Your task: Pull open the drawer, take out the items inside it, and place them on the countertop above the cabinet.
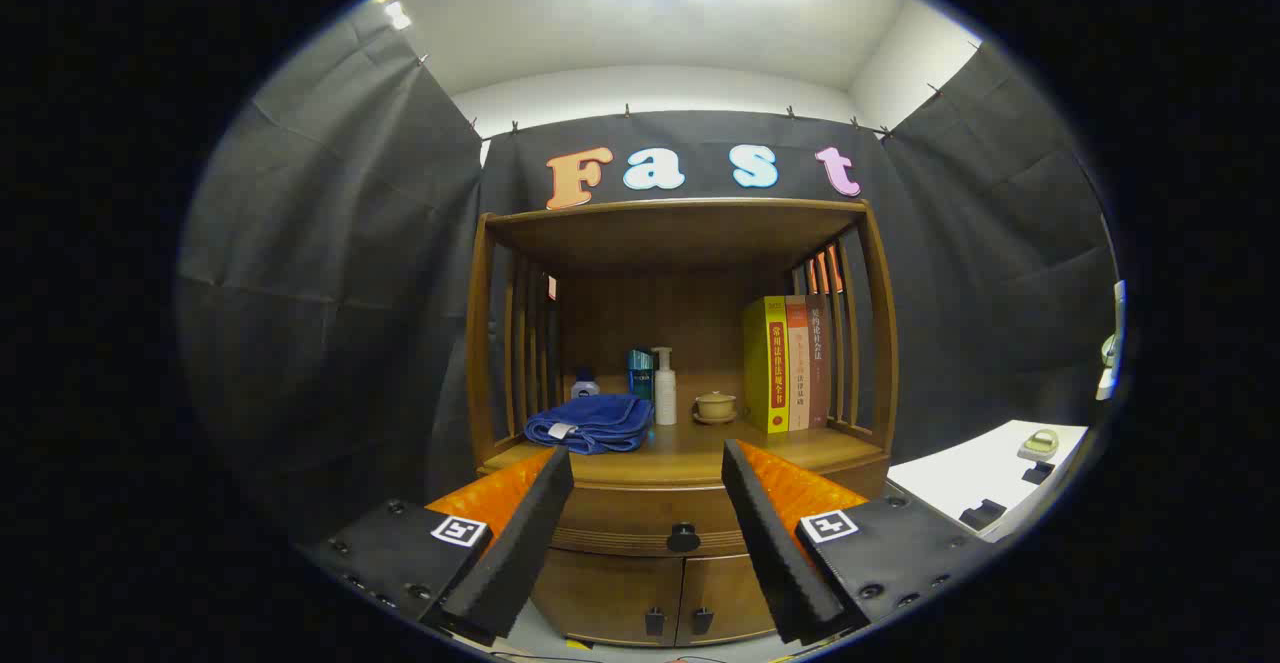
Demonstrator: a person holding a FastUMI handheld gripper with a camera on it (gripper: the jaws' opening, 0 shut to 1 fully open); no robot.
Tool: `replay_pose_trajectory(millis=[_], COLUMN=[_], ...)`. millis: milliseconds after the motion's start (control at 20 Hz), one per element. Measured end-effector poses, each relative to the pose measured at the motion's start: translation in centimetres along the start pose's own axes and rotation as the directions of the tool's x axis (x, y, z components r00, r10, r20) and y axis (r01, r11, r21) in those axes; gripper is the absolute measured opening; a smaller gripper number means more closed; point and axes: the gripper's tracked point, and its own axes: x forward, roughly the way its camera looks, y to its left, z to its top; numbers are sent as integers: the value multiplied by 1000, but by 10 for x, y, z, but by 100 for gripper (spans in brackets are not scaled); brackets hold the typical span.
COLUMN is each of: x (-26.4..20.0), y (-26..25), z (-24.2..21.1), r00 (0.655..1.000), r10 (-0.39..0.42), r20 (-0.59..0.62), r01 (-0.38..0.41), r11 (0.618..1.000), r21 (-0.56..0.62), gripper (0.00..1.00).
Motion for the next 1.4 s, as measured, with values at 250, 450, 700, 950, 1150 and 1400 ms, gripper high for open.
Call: replay_pose_trajectory(millis=[250,450,700,950,1150,1400], x=[2,3,12,32,56,95], y=[-1,-4,-5,-10,-14,-26], z=[-4,-5,7,-29,-67,-106], r00=[1000,1000,1000,1000,997,995], r10=[2,0,10,-9,-28,-29], r20=[-6,-12,12,-15,-77,-98], r01=[-2,0,-11,10,33,32], r11=[1000,1000,999,997,997,999], r21=[27,28,50,78,75,29], gripper=[98,98,98,98,99,99])
